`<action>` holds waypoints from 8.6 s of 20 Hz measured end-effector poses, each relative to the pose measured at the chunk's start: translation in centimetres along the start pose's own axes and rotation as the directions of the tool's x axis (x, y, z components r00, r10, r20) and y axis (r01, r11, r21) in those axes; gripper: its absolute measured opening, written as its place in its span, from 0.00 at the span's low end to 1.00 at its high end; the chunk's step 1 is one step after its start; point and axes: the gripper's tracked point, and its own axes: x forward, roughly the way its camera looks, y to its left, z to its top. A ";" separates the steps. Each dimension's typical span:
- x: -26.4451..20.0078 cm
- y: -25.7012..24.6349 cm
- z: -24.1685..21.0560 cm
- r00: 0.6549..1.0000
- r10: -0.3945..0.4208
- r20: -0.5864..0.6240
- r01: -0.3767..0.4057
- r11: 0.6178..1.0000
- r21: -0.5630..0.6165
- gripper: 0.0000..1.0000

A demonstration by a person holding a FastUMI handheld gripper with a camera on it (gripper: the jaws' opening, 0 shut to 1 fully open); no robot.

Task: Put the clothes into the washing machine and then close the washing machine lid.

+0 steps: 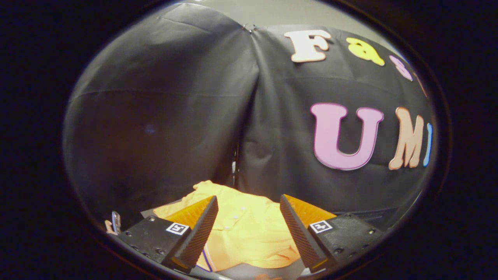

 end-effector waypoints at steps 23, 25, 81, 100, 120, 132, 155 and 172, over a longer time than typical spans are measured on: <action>7.8 4.0 -11.0 0.889 0.124 -0.441 -0.131 0.991 0.014 0.50; 7.8 3.7 -10.5 0.891 0.122 -0.437 -0.135 0.991 0.001 0.30; 1.7 -31.5 -8.0 0.842 -0.520 -0.144 0.522 0.853 -0.026 0.93; 9.0 -33.9 -12.7 0.828 -0.512 -0.230 0.514 0.856 -0.056 0.97; 8.1 -33.5 -13.7 0.853 -0.459 -0.246 0.491 0.867 0.084 0.94; 8.1 -33.8 -13.6 0.861 -0.436 -0.261 0.473 0.876 0.097 0.94; 5.4 -34.8 -11.4 0.897 -0.419 -0.138 0.435 0.892 0.122 0.92; -12.5 -38.7 -11.2 0.809 -0.568 0.153 0.549 0.822 0.153 0.91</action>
